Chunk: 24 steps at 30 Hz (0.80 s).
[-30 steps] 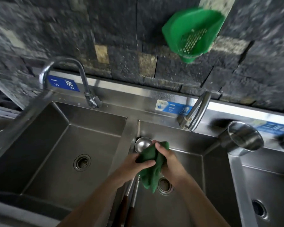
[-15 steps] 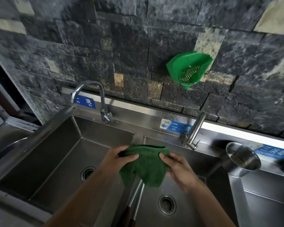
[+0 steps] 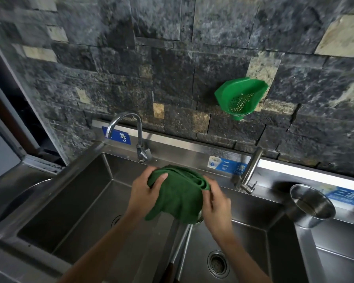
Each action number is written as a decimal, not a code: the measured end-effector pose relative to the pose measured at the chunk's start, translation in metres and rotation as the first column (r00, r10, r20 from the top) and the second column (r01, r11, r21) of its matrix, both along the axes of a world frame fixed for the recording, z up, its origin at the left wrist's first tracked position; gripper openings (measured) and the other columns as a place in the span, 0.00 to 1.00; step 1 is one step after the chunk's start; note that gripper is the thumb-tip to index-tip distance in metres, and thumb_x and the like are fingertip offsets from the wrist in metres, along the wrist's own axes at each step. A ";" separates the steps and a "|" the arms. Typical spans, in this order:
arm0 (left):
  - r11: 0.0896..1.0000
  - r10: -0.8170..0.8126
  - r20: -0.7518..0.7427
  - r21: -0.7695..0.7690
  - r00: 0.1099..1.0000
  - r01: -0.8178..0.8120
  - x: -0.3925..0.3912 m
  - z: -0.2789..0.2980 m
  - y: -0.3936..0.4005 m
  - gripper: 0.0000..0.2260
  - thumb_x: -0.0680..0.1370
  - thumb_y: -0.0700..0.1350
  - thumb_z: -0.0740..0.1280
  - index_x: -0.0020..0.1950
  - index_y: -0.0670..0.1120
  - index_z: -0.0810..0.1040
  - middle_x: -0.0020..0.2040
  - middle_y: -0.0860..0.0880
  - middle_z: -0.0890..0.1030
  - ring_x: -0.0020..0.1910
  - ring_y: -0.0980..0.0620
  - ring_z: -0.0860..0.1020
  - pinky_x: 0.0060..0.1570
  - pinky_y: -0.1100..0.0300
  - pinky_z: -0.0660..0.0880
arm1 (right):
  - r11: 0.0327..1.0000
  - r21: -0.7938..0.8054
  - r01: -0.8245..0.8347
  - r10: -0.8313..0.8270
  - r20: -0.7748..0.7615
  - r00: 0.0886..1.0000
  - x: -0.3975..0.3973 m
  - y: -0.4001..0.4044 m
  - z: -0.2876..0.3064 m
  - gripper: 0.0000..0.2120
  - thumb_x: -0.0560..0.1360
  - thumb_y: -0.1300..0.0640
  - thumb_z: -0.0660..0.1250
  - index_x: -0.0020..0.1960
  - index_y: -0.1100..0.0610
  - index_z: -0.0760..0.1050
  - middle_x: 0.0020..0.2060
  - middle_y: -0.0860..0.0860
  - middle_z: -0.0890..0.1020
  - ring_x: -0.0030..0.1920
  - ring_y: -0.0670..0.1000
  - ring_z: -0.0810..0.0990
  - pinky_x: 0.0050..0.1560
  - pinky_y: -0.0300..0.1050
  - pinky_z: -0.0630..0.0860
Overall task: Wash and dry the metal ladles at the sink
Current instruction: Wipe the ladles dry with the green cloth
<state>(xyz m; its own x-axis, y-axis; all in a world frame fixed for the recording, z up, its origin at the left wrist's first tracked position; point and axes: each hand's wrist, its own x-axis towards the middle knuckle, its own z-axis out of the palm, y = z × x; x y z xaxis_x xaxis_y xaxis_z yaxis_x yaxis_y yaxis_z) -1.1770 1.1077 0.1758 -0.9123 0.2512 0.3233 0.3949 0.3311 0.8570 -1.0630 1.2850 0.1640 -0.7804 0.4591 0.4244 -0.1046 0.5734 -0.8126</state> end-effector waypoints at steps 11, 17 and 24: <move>0.966 -0.171 -0.179 -0.224 0.969 0.129 -0.039 -0.040 -0.019 0.15 0.79 0.61 0.62 0.49 0.49 0.74 0.35 0.54 0.80 0.33 0.55 0.80 0.35 0.54 0.78 | 0.944 -0.165 0.285 -0.275 0.081 0.958 -0.025 -0.041 -0.045 0.12 0.79 0.51 0.52 0.61 0.43 0.67 0.40 0.47 0.80 0.39 0.54 0.79 0.42 0.47 0.72; 0.910 -0.297 0.018 -0.297 0.955 0.289 -0.037 -0.113 -0.049 0.10 0.82 0.54 0.59 0.62 0.57 0.72 0.51 0.56 0.84 0.48 0.60 0.82 0.51 0.65 0.76 | 0.952 -0.187 0.243 -0.159 0.376 0.913 -0.018 -0.060 -0.104 0.19 0.80 0.52 0.51 0.65 0.34 0.68 0.38 0.44 0.81 0.36 0.37 0.78 0.37 0.27 0.71; 0.876 -0.306 0.173 -0.334 0.936 0.348 -0.055 -0.204 -0.063 0.11 0.82 0.48 0.61 0.64 0.57 0.73 0.51 0.61 0.81 0.47 0.66 0.79 0.49 0.71 0.73 | 0.928 -0.209 0.308 -0.137 0.578 0.805 -0.040 -0.076 -0.176 0.18 0.80 0.51 0.51 0.60 0.27 0.66 0.39 0.34 0.80 0.38 0.29 0.76 0.40 0.27 0.71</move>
<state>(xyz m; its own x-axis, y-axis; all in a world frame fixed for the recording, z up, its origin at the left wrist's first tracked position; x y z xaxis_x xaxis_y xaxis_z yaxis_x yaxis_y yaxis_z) -1.2319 1.0445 -0.0277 -0.7828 0.6196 0.0580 0.4427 0.4890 0.7515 -1.1027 1.2089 -0.0123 -0.7019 0.6799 -0.2124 0.5051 0.2648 -0.8214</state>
